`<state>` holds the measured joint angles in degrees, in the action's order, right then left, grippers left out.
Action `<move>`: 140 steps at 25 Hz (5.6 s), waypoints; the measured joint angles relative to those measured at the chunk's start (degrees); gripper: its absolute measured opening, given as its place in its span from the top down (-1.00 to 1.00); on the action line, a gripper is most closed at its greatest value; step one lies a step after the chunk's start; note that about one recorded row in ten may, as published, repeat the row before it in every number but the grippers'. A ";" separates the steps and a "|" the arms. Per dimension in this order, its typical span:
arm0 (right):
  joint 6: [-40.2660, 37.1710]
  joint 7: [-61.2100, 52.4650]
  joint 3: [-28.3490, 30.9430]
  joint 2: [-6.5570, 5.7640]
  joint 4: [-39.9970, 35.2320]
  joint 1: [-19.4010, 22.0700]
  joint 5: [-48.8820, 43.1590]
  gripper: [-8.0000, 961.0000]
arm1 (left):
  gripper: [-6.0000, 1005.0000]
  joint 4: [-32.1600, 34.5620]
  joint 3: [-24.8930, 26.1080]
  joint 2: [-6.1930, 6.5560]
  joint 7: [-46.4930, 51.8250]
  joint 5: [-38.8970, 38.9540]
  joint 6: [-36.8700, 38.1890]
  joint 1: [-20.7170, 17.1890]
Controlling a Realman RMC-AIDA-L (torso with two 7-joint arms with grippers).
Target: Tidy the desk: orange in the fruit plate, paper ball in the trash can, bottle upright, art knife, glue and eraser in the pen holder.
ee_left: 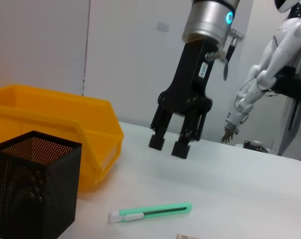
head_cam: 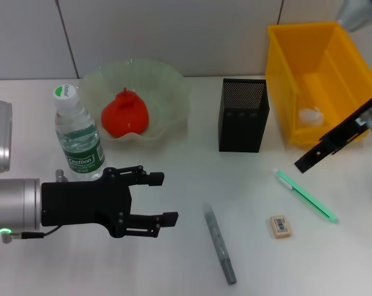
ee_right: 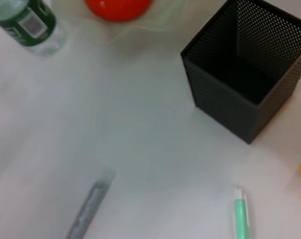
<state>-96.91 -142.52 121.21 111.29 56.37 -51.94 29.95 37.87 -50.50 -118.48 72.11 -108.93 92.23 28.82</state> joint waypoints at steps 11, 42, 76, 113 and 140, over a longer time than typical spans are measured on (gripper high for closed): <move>8.99 -0.58 -3.94 4.47 -6.35 -4.05 -8.50 -0.51 | -0.69 -0.49 -0.04 0.01 0.02 0.04 -0.64 0.06; 20.97 -2.58 -5.28 6.73 -15.85 -5.36 -9.67 -0.51 | -0.69 -1.39 -0.13 0.19 -0.04 -0.57 -0.84 0.53; 22.52 -2.67 -5.28 6.83 -17.35 -4.94 -10.68 -0.04 | -0.69 -1.39 -0.13 0.27 -0.04 -0.66 -0.82 0.38; 23.84 -2.66 -5.28 6.93 -17.44 -4.03 -11.14 0.14 | -0.69 -1.09 0.01 0.27 -0.57 -0.24 -0.55 0.00; 24.75 -2.24 -5.90 7.01 -18.57 -3.86 -11.14 0.21 | -0.69 -0.95 0.22 0.18 -0.59 -0.11 -0.24 0.00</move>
<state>-72.16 -144.76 115.31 118.30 37.81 -55.81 18.81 36.92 -50.28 -118.30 71.52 -109.04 92.00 28.83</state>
